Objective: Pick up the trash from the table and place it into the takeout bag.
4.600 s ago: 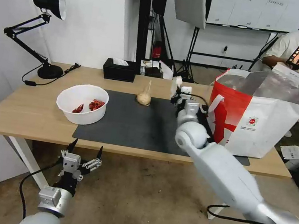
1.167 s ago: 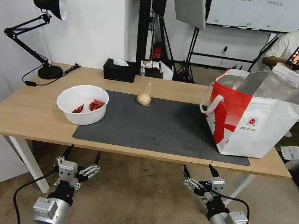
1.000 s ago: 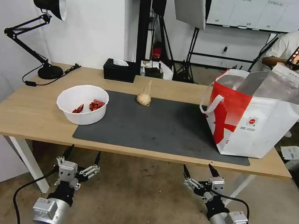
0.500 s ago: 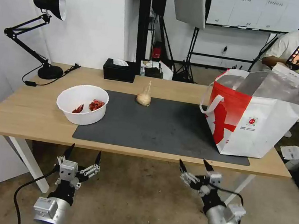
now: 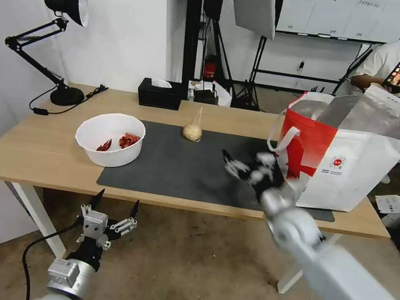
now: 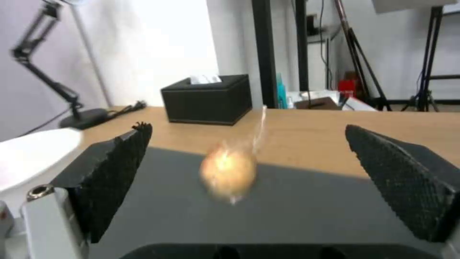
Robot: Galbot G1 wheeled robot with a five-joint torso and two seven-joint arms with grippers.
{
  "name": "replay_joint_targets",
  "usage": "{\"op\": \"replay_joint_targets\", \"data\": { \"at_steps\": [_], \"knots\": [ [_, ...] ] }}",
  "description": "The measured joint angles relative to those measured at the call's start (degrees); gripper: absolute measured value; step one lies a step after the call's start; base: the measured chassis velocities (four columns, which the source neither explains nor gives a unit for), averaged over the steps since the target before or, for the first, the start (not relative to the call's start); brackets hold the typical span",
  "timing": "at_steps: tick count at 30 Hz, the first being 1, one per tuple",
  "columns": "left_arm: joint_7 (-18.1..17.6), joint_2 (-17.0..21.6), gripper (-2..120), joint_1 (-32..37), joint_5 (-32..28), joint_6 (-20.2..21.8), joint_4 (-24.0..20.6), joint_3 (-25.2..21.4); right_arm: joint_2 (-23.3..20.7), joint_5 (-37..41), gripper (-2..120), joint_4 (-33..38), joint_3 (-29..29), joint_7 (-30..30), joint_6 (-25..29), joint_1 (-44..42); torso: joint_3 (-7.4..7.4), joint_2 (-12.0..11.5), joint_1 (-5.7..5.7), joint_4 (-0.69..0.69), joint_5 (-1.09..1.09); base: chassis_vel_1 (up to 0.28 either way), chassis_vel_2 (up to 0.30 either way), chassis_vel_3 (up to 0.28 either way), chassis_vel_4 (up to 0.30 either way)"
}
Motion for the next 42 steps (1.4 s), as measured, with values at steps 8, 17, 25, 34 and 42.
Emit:
{"op": "replay_joint_targets", "data": {
  "at_steps": [8, 17, 25, 34, 42],
  "knots": [
    [-0.11, -0.96, 100, 0.54, 0.02, -0.21, 0.3, -0.4, 21.74, -2.48, 100, -34.33, -6.7, -1.4, -2.87, 17.61, 0.0, 0.0, 0.0, 0.01, 0.0, 0.0, 0.0, 0.0, 0.0],
    [-0.16, -1.22, 100, 1.21, 0.02, -1.03, 0.48, -1.1, 33.52, -14.51, 100, -53.2, -2.65, -4.6, -10.39, 22.84, -0.01, 0.0, -0.01, 0.0, 0.0, 0.0, 0.0, 0.0, 0.0],
    [-0.17, -1.25, 100, 1.23, 0.0, -1.44, 0.85, -1.09, 33.43, -17.02, 100, -52.98, -5.29, -5.25, -13.78, 21.72, -0.02, 0.0, -0.02, -0.01, 0.01, 0.0, 0.0, 0.0, 0.0],
    [-0.19, -1.18, 100, 1.61, -0.02, -1.54, 0.44, -1.06, 33.23, -16.88, 98, -53.14, -5.71, -7.07, -14.1, 21.35, -0.02, 0.01, -0.02, -0.01, 0.01, 0.0, 0.0, 0.0, 0.0],
    [-0.21, -1.29, 100, 2.05, 0.07, -1.8, 0.44, -1.06, 33.08, -16.61, 73, -53.27, -5.71, -7.43, -14.98, 21.33, -0.02, 0.01, -0.02, -0.01, 0.01, 0.0, 0.0, 0.0, 0.0]
  ]
}}
